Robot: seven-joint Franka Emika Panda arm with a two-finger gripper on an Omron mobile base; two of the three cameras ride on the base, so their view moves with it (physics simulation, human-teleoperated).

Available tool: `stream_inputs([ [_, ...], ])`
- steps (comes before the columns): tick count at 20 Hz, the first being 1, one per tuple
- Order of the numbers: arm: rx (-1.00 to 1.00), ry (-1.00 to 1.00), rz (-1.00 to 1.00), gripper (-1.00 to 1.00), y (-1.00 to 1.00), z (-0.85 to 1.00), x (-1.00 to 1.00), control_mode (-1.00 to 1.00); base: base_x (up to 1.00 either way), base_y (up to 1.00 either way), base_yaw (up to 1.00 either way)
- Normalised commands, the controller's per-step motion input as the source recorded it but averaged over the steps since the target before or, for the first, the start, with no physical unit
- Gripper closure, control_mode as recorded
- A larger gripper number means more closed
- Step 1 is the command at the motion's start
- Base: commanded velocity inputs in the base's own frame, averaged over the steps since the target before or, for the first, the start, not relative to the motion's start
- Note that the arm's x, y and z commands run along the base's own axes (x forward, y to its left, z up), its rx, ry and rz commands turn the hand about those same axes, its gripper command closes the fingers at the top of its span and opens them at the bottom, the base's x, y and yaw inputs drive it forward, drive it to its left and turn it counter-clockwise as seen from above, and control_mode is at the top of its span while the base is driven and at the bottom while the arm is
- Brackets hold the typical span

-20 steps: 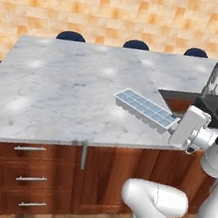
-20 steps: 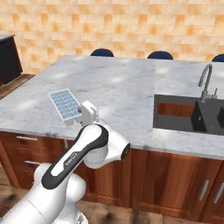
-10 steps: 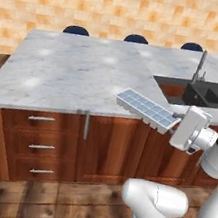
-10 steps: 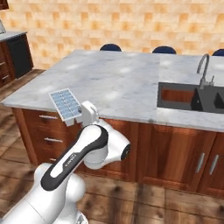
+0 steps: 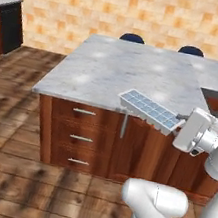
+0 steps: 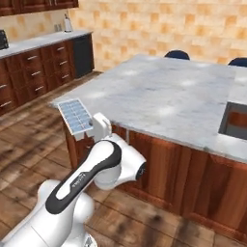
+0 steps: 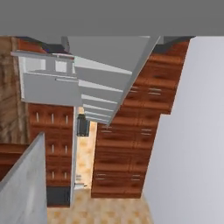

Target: The ice cube tray has been filled with water. Take the tray and place it in the freezer to make ice. Close the freezer door after placing the tray.

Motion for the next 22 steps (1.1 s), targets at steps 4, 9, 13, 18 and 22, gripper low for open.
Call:
stream_inputs([
  [4, 0.0, 0.0, 0.0, 1.0, 0.0, 0.0, 0.0, 1.0, 0.0, -0.03, 0.61],
  [9, 0.0, 0.0, 0.0, 1.0, 0.0, 0.0, 0.0, 1.0, 0.38, 0.0, 0.52],
  [13, 0.0, 0.0, 0.0, 1.0, 0.0, 0.0, 0.0, 1.0, 0.94, 0.07, 0.35],
  [18, 0.0, 0.0, 0.0, 1.0, 0.0, 0.0, 0.0, 1.0, 1.0, 0.14, 0.32],
  [22, 0.0, 0.0, 0.0, 1.0, 0.0, 0.0, 0.0, 1.0, 1.0, 0.34, 0.29],
])
